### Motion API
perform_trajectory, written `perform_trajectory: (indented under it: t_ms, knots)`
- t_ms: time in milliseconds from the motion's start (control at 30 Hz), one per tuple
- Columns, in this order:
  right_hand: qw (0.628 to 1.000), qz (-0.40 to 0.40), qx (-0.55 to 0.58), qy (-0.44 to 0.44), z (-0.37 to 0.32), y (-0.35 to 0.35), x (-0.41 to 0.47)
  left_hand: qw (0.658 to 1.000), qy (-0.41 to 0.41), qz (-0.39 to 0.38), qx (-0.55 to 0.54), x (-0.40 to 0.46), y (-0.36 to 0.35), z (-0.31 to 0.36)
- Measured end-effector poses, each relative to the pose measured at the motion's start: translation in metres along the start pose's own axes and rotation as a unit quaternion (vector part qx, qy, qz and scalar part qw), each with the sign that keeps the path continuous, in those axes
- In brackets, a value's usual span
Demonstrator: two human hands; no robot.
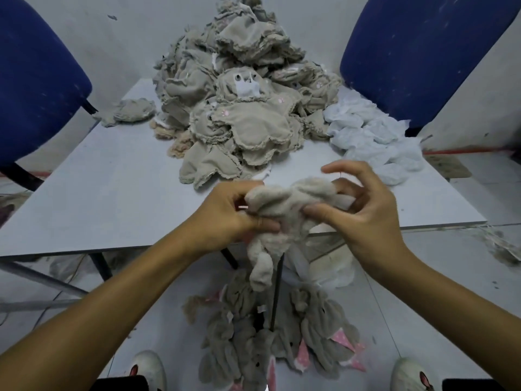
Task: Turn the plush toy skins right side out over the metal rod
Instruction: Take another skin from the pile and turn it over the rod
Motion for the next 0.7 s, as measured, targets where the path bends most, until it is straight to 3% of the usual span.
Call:
perform_trajectory:
  t_ms: [67,133,200,267,367,467,633,700]
  knots:
    - [0.999,-0.036,-0.003,0.010,-0.003,0.001,0.003,0.999,-0.042,0.007,0.023,0.001,0.005,0.000]
    - [0.992,-0.116,-0.046,-0.005,0.004,-0.007,-0.004,0.986,-0.050,-0.062,0.146,-0.001,-0.006,-0.007]
    - [0.978,-0.163,-0.132,-0.014,0.017,-0.013,-0.014,0.940,-0.045,-0.152,0.302,-0.006,-0.024,-0.016]
    - [0.971,-0.168,-0.168,-0.032,0.027,-0.013,-0.016,0.918,-0.027,-0.182,0.351,-0.006,-0.028,-0.021]
    - [0.959,-0.201,-0.184,-0.073,0.035,-0.010,-0.012,0.962,0.037,-0.177,0.206,-0.004,-0.017,-0.013]
    - [0.927,-0.257,-0.260,-0.081,0.041,-0.010,-0.015,0.982,0.031,-0.133,0.127,-0.003,-0.015,0.000]
    - [0.986,-0.110,-0.124,0.012,0.018,-0.005,-0.011,0.998,0.013,-0.067,-0.009,0.006,-0.003,0.007]
    - [0.987,-0.089,-0.107,0.079,0.005,-0.009,-0.007,0.997,0.019,-0.055,-0.043,0.007,0.009,0.006]
Point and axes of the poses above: each hand's wrist, its own x-axis towards the middle knuckle, its own y-axis out of the back of the hand, z = x × y, the point moved 5 cm from there along x, towards the middle knuckle, and after that the axes turned 11 degrees about x, right-handed, at the moved point
